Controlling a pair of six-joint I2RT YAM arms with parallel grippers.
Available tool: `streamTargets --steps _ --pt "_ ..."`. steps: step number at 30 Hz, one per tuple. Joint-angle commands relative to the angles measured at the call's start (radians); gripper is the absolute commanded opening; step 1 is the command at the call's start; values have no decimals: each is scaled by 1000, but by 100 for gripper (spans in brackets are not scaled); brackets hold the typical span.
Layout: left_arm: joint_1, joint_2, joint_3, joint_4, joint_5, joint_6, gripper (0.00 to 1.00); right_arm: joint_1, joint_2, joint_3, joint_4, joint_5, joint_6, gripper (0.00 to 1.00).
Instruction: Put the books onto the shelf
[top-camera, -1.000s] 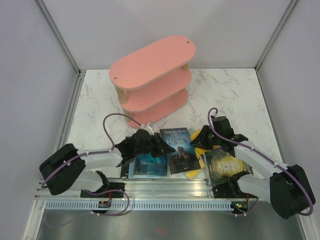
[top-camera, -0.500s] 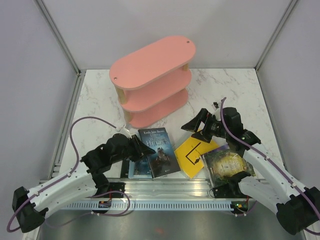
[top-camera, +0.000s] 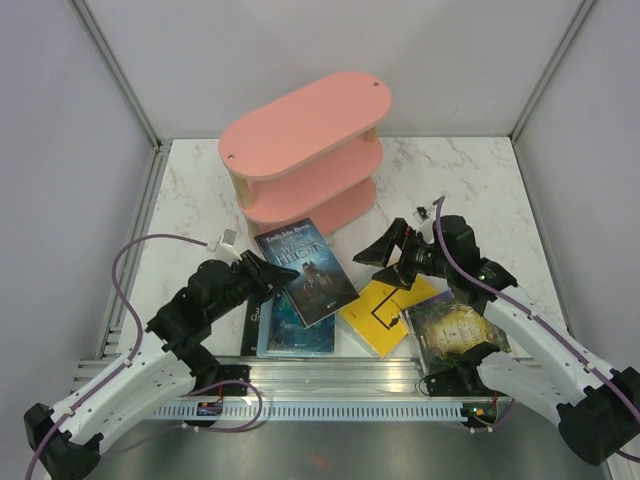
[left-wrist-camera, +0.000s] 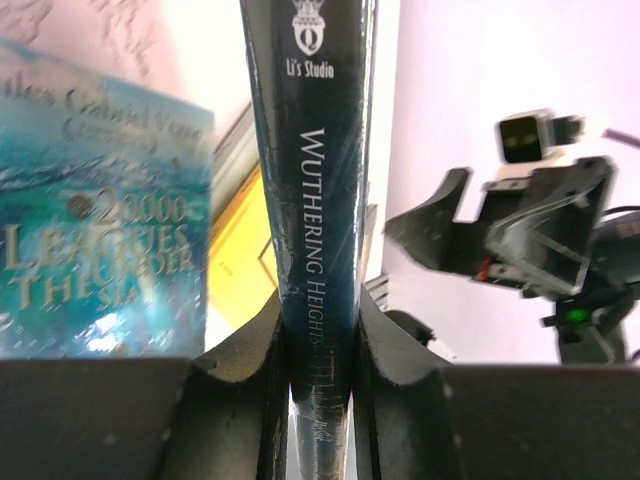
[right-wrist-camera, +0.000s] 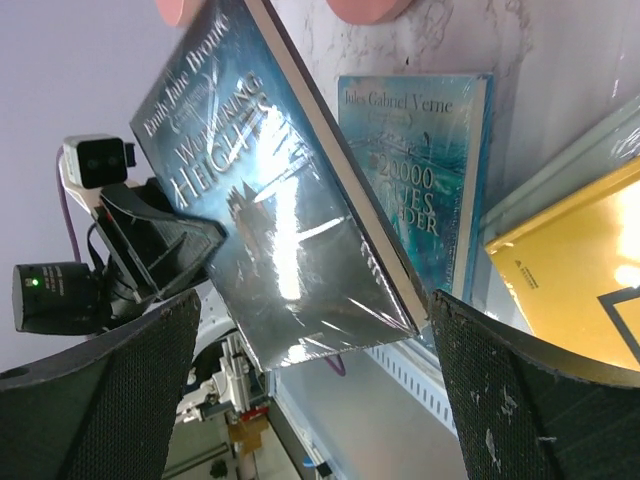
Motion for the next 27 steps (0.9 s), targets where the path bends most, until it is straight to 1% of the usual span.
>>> streamTargets --steps 1,5,10,15,16,19,20,21,23,24,26,27 --pt "27 2 88 297 26 -56 2 41 24 32 41 24 33 98" --pt "53 25 82 382 63 -91 2 99 53 52 47 58 49 98" --pt "68 43 96 393 76 -84 2 127 56 37 110 80 96 98" --pt "74 39 33 501 74 -144 2 154 76 -5 280 78 222 98" --pt "76 39 21 511 72 -150 2 160 82 -12 347 80 237 96" --pt "80 40 -2 546 66 -173 2 177 107 -17 454 75 297 89" --pt "83 43 -5 551 68 -180 2 183 113 -11 471 75 305 86" --pt "86 46 -5 551 69 -181 2 185 123 -6 492 74 309 77" --pt "90 57 -4 546 75 -179 2 190 131 10 504 75 316 63" --pt "91 59 -2 537 77 -176 2 191 134 17 511 75 316 48" --pt "97 63 10 488 82 -161 2 190 136 32 514 80 308 33" --pt "97 65 24 459 83 -153 2 190 137 35 514 81 305 15"
